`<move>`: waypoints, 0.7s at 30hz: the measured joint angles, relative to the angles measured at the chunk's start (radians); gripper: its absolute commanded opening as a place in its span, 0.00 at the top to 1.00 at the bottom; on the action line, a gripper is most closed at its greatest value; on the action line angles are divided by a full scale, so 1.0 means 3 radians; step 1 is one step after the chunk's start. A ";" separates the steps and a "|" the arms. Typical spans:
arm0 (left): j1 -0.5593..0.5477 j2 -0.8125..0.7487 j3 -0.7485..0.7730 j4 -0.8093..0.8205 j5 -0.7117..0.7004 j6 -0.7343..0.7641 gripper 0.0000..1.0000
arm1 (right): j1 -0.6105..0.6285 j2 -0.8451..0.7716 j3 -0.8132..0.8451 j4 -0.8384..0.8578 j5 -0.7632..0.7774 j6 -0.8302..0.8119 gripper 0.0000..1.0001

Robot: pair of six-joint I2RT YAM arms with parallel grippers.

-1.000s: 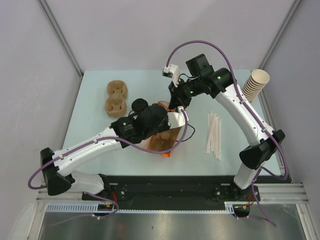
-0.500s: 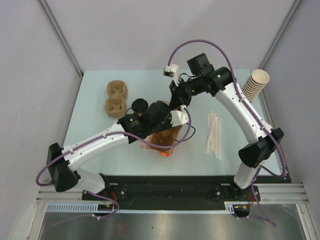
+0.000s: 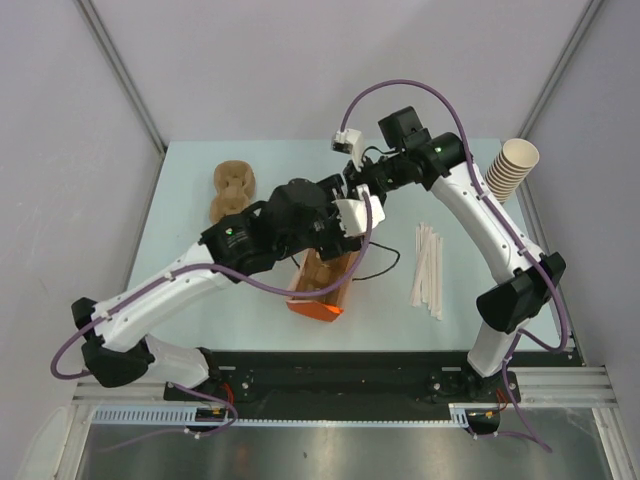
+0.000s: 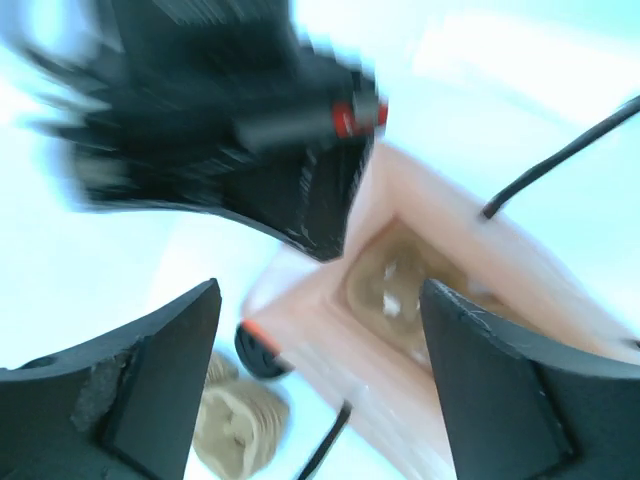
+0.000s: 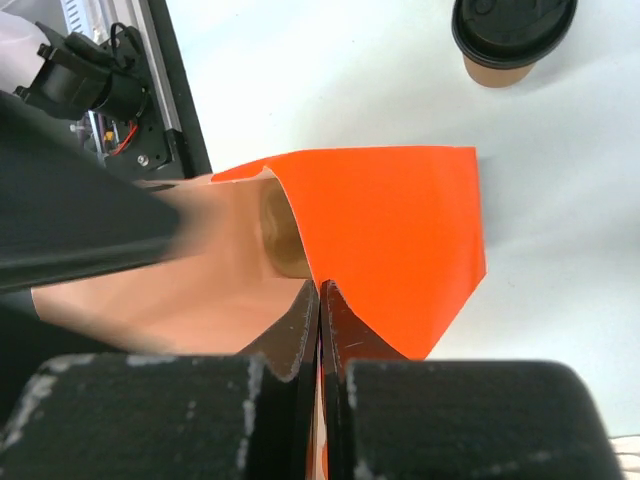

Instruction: Pack the takeout coffee

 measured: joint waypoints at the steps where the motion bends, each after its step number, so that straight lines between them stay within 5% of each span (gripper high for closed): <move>1: -0.0027 -0.0008 0.0136 -0.0053 0.0036 -0.0015 0.07 | -0.0015 0.0003 -0.0010 0.0001 -0.0004 -0.0004 1.00; 11: 0.0085 -0.0440 0.0944 -0.0484 0.0394 -0.0254 0.00 | -0.0237 -0.0029 -0.0333 -0.0005 -0.0006 -0.0075 1.00; 21: 0.1779 -0.0701 0.0947 -0.0334 0.1031 -0.0862 0.00 | -0.0362 -0.0384 -0.0849 0.0109 0.0060 0.0039 1.00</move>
